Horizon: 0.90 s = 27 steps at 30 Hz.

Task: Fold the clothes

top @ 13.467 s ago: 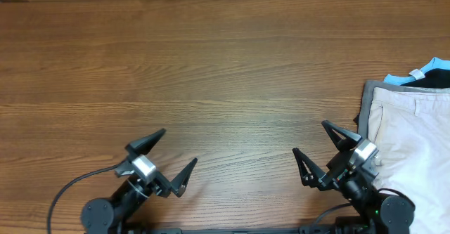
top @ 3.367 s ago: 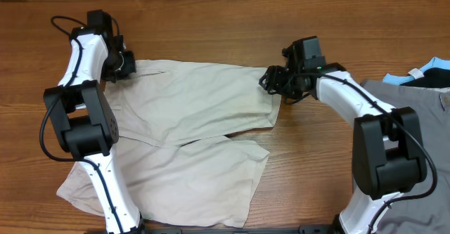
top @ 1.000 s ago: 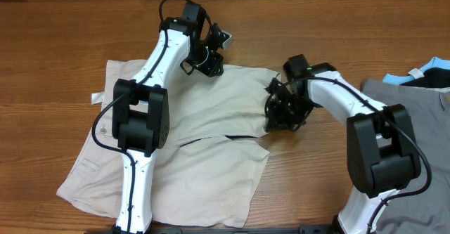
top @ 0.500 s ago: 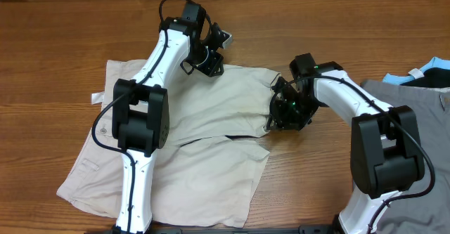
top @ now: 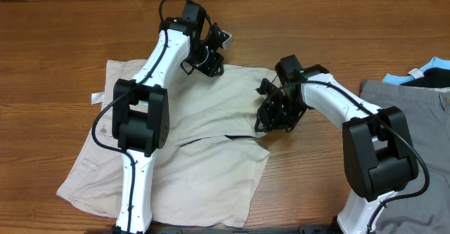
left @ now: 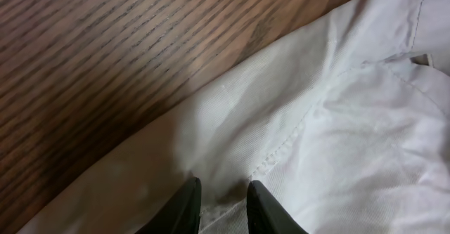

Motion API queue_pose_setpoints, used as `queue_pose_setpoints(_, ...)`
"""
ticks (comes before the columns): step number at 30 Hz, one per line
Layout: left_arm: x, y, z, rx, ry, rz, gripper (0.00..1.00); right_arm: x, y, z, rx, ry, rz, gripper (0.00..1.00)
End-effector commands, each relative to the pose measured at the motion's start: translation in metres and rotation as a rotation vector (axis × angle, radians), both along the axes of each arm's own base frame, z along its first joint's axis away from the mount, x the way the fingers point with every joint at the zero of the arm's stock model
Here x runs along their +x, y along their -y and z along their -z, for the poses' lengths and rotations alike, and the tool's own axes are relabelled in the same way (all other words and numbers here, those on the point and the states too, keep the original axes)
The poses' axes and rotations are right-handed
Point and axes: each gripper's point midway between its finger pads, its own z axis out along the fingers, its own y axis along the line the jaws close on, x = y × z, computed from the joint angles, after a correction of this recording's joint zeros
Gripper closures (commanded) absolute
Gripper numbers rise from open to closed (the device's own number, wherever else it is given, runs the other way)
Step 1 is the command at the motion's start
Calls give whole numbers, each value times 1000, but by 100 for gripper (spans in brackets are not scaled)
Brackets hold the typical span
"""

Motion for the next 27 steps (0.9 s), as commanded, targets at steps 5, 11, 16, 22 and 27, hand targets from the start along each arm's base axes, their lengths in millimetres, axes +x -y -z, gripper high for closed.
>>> queue_pose_setpoints(5, 5, 5, -5, -5, 34, 26, 74, -2, 9, 5, -58, 27, 36, 70)
queue_pose_setpoints(11, 5, 5, -5, -5, 34, 26, 73, -11, 21, 8, -130, -3, 31, 96)
queue_pose_setpoints(16, 6, 5, -5, -5, 35, 25, 73, -28, 37, 8, -216, -81, 54, 96)
queue_pose_setpoints(22, 11, 5, -8, -10, 53, 18, 77, -35, 46, 8, -282, -126, 116, 89)
queue_pose_setpoints(27, 26, -2, -34, -29, 75, -49, 72, -23, 48, -4, -263, -81, 162, 73)
